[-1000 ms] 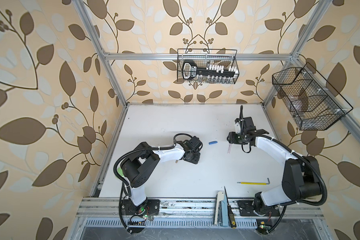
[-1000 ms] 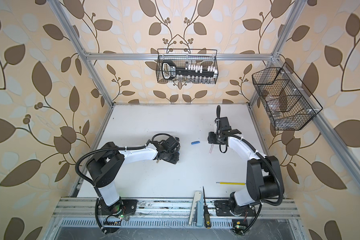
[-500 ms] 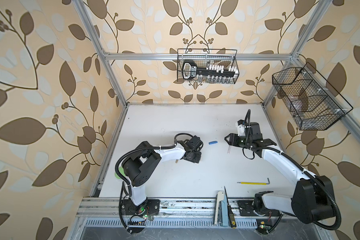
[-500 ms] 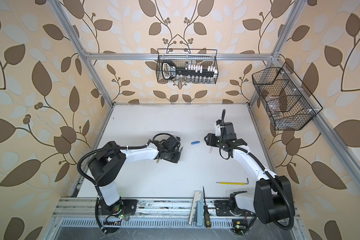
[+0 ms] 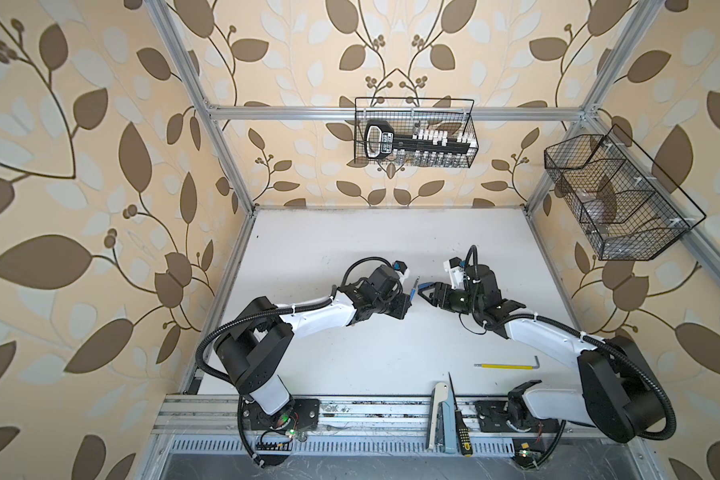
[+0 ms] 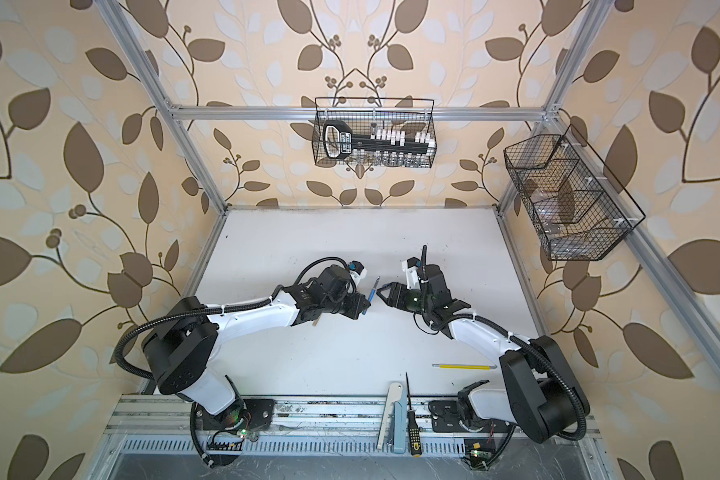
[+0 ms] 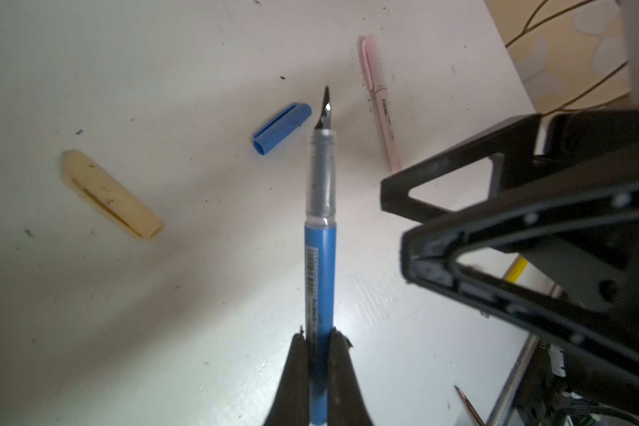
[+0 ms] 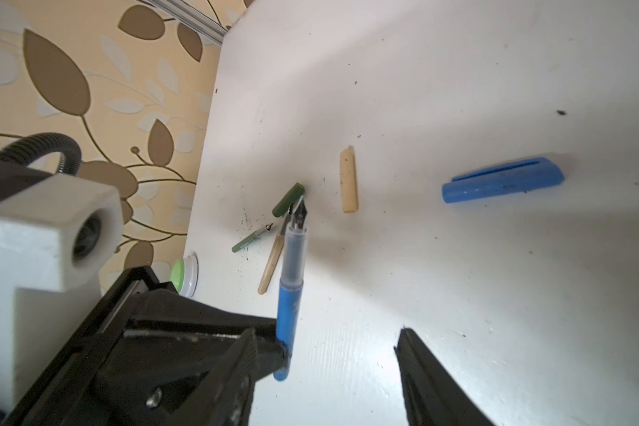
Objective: Insert the pens into the pen caps
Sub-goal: 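Bring the right gripper toward the blue pen held by the left gripper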
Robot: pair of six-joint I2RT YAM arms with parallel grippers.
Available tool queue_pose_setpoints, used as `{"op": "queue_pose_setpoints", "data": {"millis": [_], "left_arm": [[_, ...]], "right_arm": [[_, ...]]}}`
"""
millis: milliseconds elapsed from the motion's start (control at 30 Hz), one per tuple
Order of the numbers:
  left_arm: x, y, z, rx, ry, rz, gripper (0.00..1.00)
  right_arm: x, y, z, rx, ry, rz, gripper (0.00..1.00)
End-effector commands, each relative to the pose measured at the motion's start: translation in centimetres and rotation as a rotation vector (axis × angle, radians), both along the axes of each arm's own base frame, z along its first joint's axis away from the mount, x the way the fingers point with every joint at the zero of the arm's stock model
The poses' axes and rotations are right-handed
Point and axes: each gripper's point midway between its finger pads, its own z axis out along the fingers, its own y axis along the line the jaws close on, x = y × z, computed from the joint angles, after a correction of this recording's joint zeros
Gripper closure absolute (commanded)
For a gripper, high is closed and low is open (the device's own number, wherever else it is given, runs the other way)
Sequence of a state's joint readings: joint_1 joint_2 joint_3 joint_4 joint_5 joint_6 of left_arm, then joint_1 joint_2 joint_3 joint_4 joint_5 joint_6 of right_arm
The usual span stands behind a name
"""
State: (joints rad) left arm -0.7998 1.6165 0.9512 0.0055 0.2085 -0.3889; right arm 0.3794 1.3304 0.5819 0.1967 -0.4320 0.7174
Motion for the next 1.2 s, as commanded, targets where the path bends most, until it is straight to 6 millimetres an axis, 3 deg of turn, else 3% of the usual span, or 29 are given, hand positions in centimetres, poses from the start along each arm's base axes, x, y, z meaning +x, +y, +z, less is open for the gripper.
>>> {"op": "queue_pose_setpoints", "data": {"millis": [0, 267, 500, 533, 600, 667, 733, 933, 1167], "left_arm": [[-1.0, -1.0, 1.2, -0.074, -0.017, -0.058, 1.00], [-1.4, -0.9, 1.6, -0.087, -0.025, -0.072, 1.00], [-1.4, -1.0, 2.6, -0.116, -0.047, -0.074, 1.00], [-1.4, -1.0, 2.8, -0.122, -0.051, -0.072, 0.98], [-1.3, -0.9, 2.8, -0.128, -0.051, -0.064, 0.80], [-1.2, -0.9, 2.8, -0.149, -0.040, -0.054, 0.69], [-1.0, -1.0, 3.0, -0.188, -0.019, -0.051, 0.65], [-0.8, -1.4, 3.2, -0.274, 0.037, -0.067, 0.73], [-0.6, -1.4, 3.3, -0.283, 0.036, -0.060, 0.92]], "right_arm": [[1.3, 1.1, 1.7, 0.061, -0.046, 0.003, 0.39], [2.1, 2.8, 1.6, 0.113, -0.038, 0.037, 0.47], [2.1, 3.6, 1.5, 0.122, -0.028, 0.054, 0.86], [2.1, 3.5, 1.7, 0.125, -0.031, 0.052, 0.91], [2.0, 3.5, 2.2, 0.130, -0.044, 0.051, 1.00], [1.8, 3.3, 2.4, 0.129, -0.047, 0.051, 1.00], [1.7, 3.3, 2.7, 0.131, -0.053, 0.050, 1.00], [1.6, 3.4, 3.1, 0.151, -0.064, 0.052, 1.00], [1.6, 3.6, 2.9, 0.150, -0.065, 0.060, 1.00]]}}
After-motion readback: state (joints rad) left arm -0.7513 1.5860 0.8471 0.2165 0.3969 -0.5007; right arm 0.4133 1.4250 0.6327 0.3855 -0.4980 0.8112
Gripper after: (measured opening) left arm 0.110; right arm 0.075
